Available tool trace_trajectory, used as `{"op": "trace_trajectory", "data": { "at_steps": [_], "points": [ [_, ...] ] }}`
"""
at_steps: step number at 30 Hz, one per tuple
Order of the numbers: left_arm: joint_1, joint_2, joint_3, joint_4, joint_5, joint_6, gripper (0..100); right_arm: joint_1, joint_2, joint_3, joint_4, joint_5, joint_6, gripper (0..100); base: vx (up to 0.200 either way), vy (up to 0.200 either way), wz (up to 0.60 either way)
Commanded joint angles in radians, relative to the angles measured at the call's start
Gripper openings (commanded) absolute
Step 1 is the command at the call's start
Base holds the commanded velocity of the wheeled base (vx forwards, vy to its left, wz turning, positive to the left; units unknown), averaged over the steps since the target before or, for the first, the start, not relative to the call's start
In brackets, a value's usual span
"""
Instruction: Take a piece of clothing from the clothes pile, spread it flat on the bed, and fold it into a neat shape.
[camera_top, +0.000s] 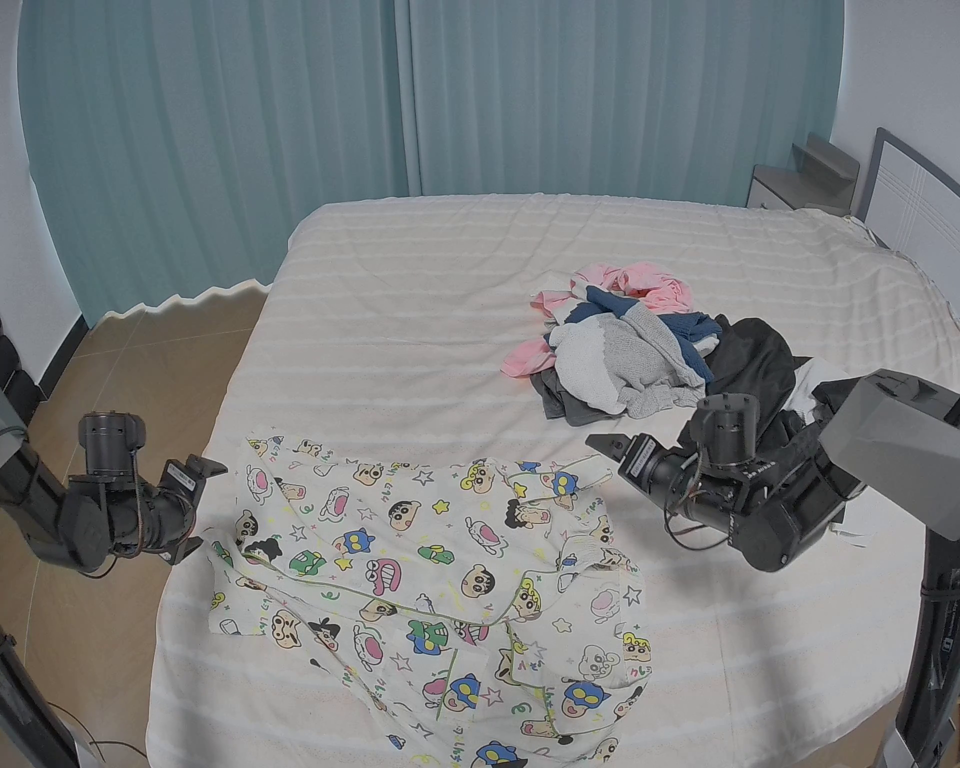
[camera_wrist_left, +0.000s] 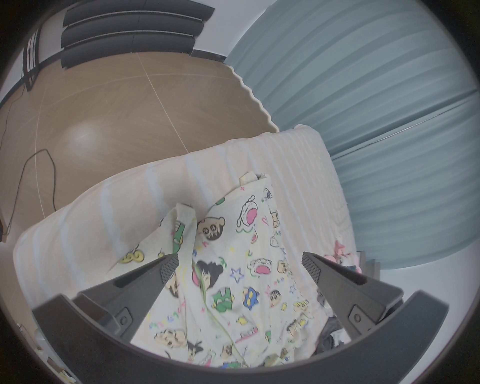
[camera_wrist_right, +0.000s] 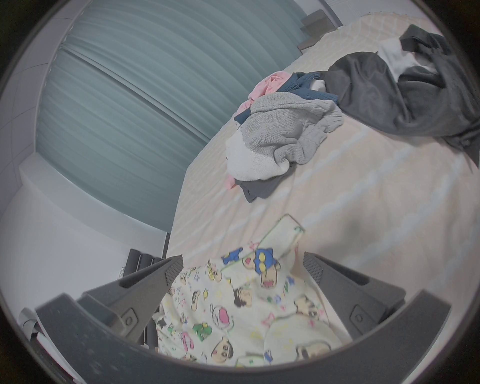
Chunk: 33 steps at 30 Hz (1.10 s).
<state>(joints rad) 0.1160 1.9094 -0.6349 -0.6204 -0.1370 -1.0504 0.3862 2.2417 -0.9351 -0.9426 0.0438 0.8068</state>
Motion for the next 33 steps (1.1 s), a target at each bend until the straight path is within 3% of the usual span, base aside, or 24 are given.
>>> {"op": "trace_trajectory", "data": {
  "at_steps": [1, 8, 14, 18, 33],
  "points": [
    [0.067, -0.228, 0.167, -0.001, -0.101, -0.019, 100, -0.018, 0.217, -0.271, 0.171, -0.007, 0.005, 100, 0.0, 0.0, 0.0],
    [0.093, -0.24, 0.202, -0.005, -0.108, -0.037, 100, -0.021, 0.274, -0.369, 0.254, -0.012, 0.018, 100, 0.0, 0.0, 0.0],
    [0.099, -0.26, 0.215, -0.005, -0.11, -0.039, 100, -0.024, 0.272, -0.37, 0.254, -0.061, 0.029, 100, 0.0, 0.0, 0.0],
    [0.099, -0.279, 0.238, -0.009, -0.115, -0.037, 100, -0.013, 0.274, -0.403, 0.257, -0.062, 0.069, 100, 0.0, 0.0, 0.0],
    [0.11, -0.265, 0.242, -0.009, -0.113, -0.037, 100, 0.0, 0.346, -0.59, 0.369, -0.071, 0.072, 100, 0.0, 0.0, 0.0]
  ]
}}
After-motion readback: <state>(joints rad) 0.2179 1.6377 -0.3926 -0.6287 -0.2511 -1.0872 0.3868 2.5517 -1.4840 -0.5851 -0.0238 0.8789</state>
